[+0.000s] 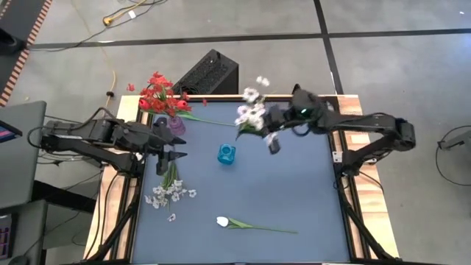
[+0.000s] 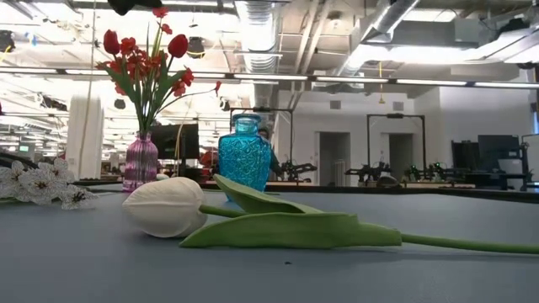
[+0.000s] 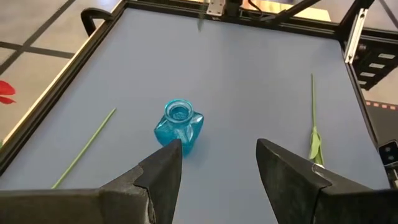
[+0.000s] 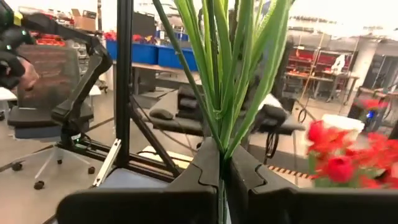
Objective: Sort flowers into vase by color
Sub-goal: Put the right white flowers into the blue vase
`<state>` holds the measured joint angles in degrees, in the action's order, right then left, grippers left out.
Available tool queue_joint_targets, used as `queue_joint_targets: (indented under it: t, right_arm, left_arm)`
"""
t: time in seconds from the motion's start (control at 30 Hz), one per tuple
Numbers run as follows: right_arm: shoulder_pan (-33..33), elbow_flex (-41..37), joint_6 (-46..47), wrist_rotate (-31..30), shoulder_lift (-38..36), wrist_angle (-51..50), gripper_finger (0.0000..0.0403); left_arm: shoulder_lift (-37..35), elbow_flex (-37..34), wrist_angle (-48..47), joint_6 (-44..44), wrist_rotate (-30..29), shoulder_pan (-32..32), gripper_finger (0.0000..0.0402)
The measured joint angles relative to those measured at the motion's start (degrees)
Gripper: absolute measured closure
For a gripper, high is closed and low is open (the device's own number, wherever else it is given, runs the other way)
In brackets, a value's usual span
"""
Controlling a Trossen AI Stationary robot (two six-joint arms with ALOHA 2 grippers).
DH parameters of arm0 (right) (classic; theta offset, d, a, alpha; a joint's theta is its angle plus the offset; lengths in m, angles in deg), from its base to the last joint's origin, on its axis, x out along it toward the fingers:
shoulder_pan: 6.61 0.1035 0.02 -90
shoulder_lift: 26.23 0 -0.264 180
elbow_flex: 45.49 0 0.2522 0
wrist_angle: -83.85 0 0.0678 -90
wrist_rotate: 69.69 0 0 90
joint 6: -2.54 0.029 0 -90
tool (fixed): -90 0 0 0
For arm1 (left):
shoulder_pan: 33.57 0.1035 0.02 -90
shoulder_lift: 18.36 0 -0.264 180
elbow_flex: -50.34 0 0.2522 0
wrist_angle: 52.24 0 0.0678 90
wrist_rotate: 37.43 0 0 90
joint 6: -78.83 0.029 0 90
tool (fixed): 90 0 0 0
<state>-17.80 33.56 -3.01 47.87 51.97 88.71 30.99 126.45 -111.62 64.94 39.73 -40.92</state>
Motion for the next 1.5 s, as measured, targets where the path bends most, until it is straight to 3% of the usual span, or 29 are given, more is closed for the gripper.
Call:
queue_joint_targets:
  t: [0.2,0.6,0.93,1.17,1.5]
  right_arm:
    - [1.39,-0.17,3.95,-2.24,9.11,8.46,0.0373]
    - [0.1,-0.15,3.59,-3.58,15.79,9.17,0.0374]
    - [-1.33,-0.33,2.24,-3.42,17.75,7.86,0.0374]
    - [-1.72,-5.58,3.91,-3.52,17.5,10.1,0.0374]
    - [-1.62,-5.83,5.76,-6.85,17.65,6.06,0.0312]
  left_arm:
    - [-2.16,0.0,-0.28,0.02,0.0,0.0,0.0207]
    - [-3.28,-0.01,-1.49,0.83,0.37,0.0,0.0207]
    - [-3.3,-0.01,-1.49,0.54,0.38,0.0,0.0207]
    - [-3.3,-0.02,-1.49,-0.34,0.33,0.0,0.0207]
    - [-3.28,-0.02,-0.97,-0.39,-1.61,0.0,0.0207]
